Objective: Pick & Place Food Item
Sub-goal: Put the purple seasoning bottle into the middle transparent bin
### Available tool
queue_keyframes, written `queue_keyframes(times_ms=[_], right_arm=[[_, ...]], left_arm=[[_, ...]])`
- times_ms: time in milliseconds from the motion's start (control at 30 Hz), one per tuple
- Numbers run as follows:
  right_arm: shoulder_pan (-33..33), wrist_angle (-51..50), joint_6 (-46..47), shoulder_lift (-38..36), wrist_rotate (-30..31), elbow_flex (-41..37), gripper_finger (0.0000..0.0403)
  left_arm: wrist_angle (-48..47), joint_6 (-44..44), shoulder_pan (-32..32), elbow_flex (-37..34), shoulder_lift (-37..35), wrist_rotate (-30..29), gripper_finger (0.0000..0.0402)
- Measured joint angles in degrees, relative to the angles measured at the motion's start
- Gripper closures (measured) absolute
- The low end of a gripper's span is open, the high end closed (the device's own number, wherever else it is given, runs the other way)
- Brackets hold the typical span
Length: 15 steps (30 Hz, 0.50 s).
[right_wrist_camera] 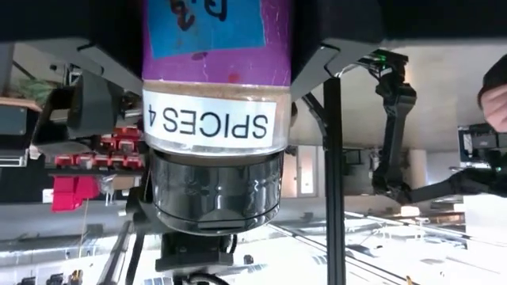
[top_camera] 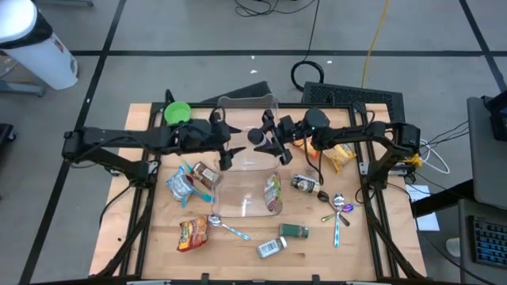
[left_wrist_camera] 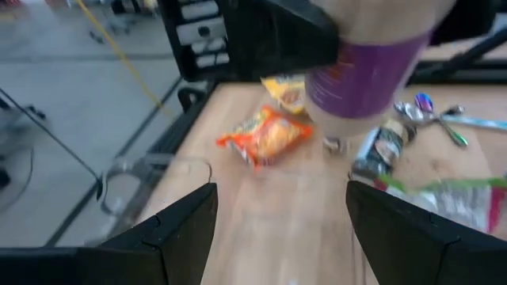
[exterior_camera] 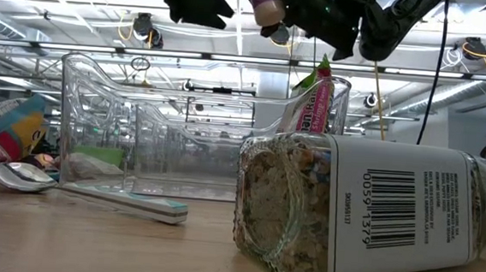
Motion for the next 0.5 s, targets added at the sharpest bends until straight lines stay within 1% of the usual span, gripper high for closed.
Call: queue_keyframes(times_ms=[133, 267, 333, 400, 500], right_arm=[[0.7, 0.3, -0.3, 0.0, 0.1, 0.0, 0.0200], [1.5, 1.4, -1.3, 0.0, 0.2, 0.0, 0.0207], [1.8, 2.8, -1.5, 0.0, 0.6, 0.0, 0.0212], [2.4, 3.9, -1.6, 0.0, 2.1, 0.0, 0.0215], [2.9, 4.1, -2.2, 0.0, 3.0, 0.0, 0.0214]], left_arm=[[9.4, 0.3, 0.3, -4.2, 0.1, 0.0, 0.0117], [13.1, -1.0, 0.3, -7.3, 0.3, 0.1, 0.0117], [17.2, -2.2, 0.3, -8.6, 1.4, 0.0, 0.0117], [19.1, -2.8, 0.3, -9.7, 2.6, 0.0, 0.0117], [23.6, -2.2, 0.3, -9.7, 5.6, 0.1, 0.0117]])
